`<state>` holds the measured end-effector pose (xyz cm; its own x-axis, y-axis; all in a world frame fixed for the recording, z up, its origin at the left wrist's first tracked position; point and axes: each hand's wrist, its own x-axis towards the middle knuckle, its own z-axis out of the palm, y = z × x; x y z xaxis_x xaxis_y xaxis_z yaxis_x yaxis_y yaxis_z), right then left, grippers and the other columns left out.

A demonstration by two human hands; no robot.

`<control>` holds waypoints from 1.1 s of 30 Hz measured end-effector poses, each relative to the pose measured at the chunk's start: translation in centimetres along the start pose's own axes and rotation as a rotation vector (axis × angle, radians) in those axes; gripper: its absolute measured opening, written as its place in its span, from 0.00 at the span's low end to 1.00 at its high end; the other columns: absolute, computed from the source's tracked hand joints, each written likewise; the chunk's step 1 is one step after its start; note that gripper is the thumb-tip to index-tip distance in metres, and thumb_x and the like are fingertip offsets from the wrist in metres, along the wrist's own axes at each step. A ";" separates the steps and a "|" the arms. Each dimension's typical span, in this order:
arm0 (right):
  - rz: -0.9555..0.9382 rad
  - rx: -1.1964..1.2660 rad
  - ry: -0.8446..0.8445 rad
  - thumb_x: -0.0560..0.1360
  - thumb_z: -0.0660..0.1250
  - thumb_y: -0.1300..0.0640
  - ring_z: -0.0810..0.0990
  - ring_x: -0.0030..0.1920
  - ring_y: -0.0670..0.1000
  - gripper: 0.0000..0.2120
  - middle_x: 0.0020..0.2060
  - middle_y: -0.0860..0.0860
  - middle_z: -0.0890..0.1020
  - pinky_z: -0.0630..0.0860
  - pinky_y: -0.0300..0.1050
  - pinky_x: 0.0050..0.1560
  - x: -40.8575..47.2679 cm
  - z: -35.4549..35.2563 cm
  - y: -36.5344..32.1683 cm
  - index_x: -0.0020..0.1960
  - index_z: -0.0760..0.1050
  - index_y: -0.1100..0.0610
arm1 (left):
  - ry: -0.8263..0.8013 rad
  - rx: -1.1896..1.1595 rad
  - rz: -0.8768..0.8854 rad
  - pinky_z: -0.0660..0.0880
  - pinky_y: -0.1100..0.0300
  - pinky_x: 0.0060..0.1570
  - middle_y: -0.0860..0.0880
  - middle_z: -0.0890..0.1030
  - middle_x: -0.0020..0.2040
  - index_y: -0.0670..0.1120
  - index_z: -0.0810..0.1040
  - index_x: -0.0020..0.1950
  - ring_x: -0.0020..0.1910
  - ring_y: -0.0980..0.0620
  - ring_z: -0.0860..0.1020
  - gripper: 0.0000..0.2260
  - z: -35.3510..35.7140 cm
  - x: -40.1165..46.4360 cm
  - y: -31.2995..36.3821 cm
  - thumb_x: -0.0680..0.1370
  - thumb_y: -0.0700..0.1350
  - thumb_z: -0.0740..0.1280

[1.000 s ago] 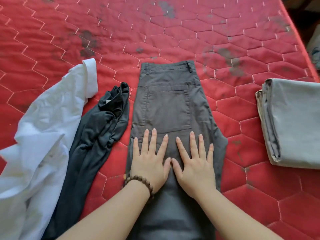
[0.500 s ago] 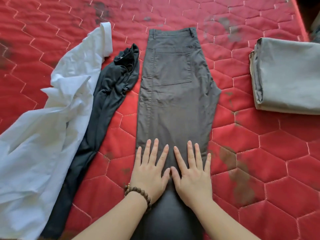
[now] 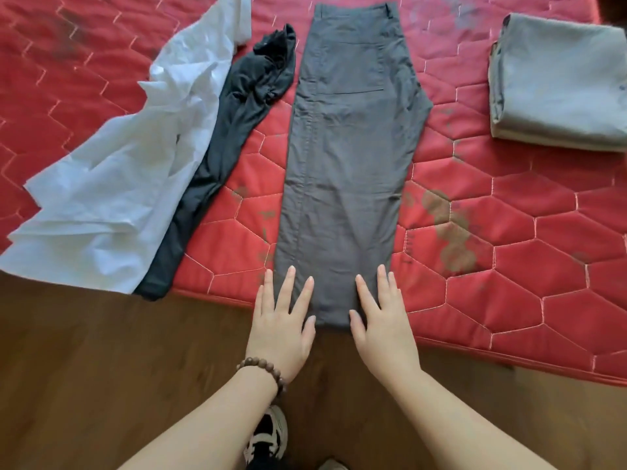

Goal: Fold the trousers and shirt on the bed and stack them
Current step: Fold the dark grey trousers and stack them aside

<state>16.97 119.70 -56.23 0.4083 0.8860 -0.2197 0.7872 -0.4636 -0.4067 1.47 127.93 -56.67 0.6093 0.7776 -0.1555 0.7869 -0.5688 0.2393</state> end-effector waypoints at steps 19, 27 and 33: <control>0.626 0.684 -0.082 0.74 0.70 0.54 0.80 0.43 0.51 0.06 0.39 0.50 0.82 0.75 0.45 0.46 -4.3 -4.7 0.1 0.48 0.76 0.55 | -0.064 -0.726 -0.562 0.70 0.59 0.40 0.50 0.79 0.40 0.55 0.62 0.69 0.40 0.51 0.77 0.28 -4.5 -2.1 -1.2 0.73 0.45 0.69; 0.489 0.823 -0.124 0.77 0.62 0.63 0.80 0.41 0.50 0.13 0.40 0.52 0.82 0.76 0.41 0.40 -6.0 -13.7 -2.2 0.55 0.74 0.46 | -0.155 -0.839 -0.390 0.73 0.68 0.47 0.56 0.82 0.48 0.55 0.81 0.46 0.47 0.61 0.78 0.20 -13.4 -2.5 -0.6 0.74 0.32 0.57; 0.295 1.092 -0.290 0.75 0.56 0.77 0.84 0.47 0.49 0.23 0.50 0.51 0.85 0.81 0.44 0.41 -0.9 -21.6 -2.7 0.56 0.80 0.54 | -0.185 -1.111 -0.231 0.80 0.62 0.44 0.55 0.85 0.46 0.50 0.83 0.52 0.47 0.55 0.82 0.20 -21.5 4.3 0.2 0.76 0.27 0.61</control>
<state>24.43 120.31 -35.74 0.2768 0.7733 -0.5704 -0.1942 -0.5363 -0.8214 2.20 136.90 -36.70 0.5392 0.7287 -0.4221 0.4170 0.2044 0.8856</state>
